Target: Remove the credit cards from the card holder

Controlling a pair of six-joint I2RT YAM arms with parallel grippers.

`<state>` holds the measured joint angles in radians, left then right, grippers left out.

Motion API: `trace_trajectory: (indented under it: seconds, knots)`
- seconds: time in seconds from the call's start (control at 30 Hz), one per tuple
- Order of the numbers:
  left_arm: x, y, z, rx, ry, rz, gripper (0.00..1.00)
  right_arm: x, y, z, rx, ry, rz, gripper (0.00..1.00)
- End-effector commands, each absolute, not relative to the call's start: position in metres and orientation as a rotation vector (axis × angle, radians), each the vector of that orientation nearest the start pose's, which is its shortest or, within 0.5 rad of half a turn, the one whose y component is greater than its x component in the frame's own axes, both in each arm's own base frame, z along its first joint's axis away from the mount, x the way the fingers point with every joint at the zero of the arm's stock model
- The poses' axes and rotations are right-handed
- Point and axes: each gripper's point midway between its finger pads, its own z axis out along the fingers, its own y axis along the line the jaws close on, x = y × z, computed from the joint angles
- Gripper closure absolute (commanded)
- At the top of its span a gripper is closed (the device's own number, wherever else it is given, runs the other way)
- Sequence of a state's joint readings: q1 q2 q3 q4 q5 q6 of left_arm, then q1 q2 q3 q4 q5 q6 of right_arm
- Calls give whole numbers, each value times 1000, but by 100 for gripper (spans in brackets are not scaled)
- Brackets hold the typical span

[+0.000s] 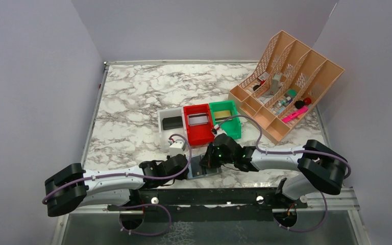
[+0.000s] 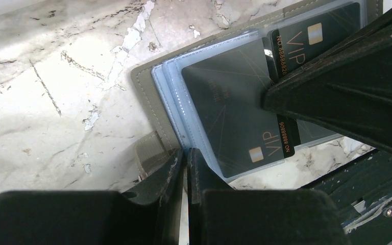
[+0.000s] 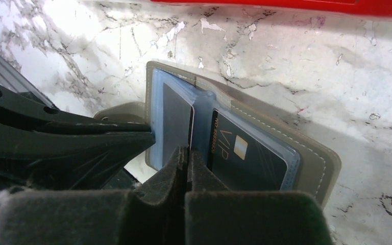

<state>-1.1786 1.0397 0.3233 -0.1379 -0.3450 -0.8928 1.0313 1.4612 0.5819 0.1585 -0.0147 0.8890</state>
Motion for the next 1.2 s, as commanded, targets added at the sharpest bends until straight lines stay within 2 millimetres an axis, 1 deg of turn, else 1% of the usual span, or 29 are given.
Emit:
trace_trajectory:
  seconds: [0.0, 0.1, 0.27, 0.3, 0.4, 0.5, 0.6, 0.83, 0.9, 1.07, 1.1, 1.17]
  knots:
    - [116, -205, 0, 223, 2495, -452, 89, 153, 329, 44, -222, 2482, 1018, 99]
    - [116, -205, 1, 225, 2492, -455, 89, 156, 326, 43, -203, 2480, 1035, 99]
    - [116, -205, 4, 219, 2485, -467, 90, 158, 316, 37, -189, 2504, 1007, 99]
    - [116, -205, 4, 218, 2483, -472, 90, 158, 316, 36, -198, 2506, 1014, 97]
    - [117, -207, 7, 216, 2475, -489, 90, 155, 318, 35, -229, 2518, 1047, 89]
    - [117, -209, 10, 220, 2467, -506, 90, 152, 323, 36, -248, 2513, 1093, 85]
    - [117, -210, 12, 217, 2462, -516, 90, 154, 324, 35, -228, 2519, 1093, 80]
    - [117, -212, 14, 215, 2459, -526, 90, 151, 327, 40, -244, 2499, 1145, 76]
    - [117, -212, 13, 218, 2463, -527, 90, 151, 326, 37, -240, 2511, 1137, 75]
    - [116, -216, 17, 230, 2457, -546, 89, 158, 317, 17, -183, 2590, 998, 75]
    - [117, -217, 20, 232, 2453, -555, 88, 158, 317, 15, -182, 2596, 990, 75]
    - [118, -221, 27, 229, 2439, -573, 80, 157, 318, 13, -188, 2596, 999, 76]
